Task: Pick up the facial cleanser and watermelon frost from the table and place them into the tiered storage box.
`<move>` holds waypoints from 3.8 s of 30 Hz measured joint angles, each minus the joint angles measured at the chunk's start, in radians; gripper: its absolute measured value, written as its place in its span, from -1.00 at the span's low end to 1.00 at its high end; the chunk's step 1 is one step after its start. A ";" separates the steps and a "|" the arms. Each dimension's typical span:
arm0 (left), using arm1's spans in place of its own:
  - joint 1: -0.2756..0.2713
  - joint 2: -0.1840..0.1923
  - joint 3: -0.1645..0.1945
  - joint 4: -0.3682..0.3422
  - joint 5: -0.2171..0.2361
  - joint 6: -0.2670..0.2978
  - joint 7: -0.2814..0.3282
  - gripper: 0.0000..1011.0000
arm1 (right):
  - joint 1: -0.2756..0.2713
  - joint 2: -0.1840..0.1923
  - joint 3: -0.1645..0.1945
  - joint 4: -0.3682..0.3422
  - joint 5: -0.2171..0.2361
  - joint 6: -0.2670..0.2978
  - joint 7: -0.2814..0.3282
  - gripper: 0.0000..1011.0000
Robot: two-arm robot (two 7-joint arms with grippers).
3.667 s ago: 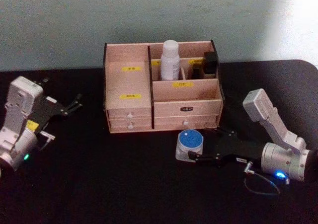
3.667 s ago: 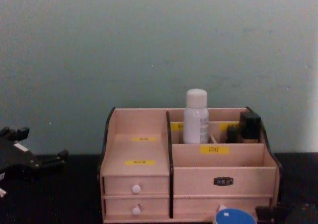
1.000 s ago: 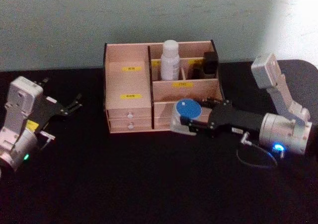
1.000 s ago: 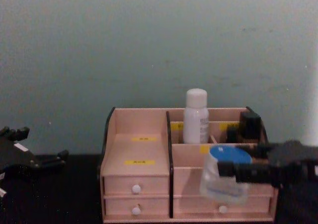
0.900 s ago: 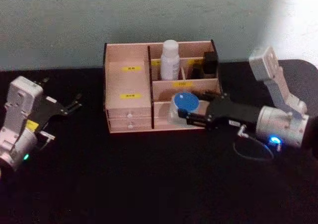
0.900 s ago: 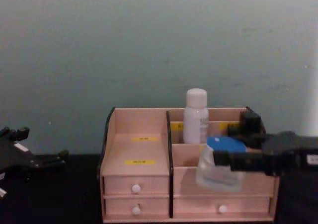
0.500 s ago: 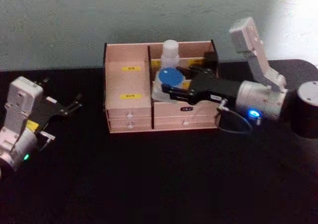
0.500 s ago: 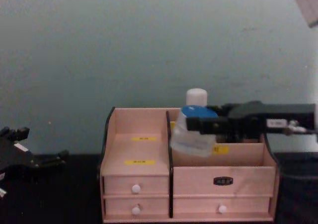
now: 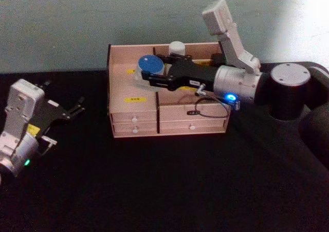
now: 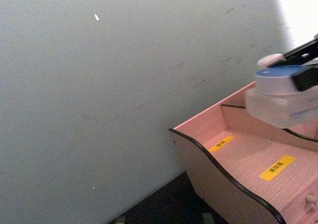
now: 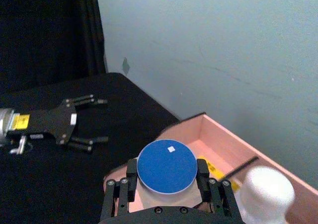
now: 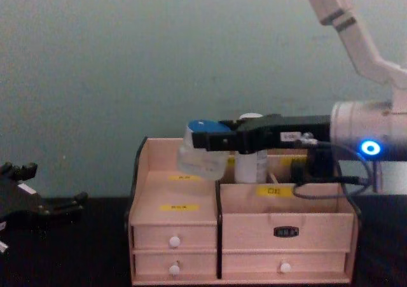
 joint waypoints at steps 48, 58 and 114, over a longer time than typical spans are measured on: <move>0.000 0.000 0.000 0.000 0.000 0.000 0.000 0.98 | 0.122 -0.173 -0.028 0.286 -0.118 0.020 0.001 0.41; 0.000 0.000 0.000 0.000 0.000 0.000 0.000 0.98 | 0.122 -0.173 -0.028 0.286 -0.116 0.020 0.001 0.62; 0.000 0.000 0.000 0.000 0.000 0.000 0.000 0.98 | -0.126 0.035 0.192 -0.150 -0.016 -0.069 -0.203 0.98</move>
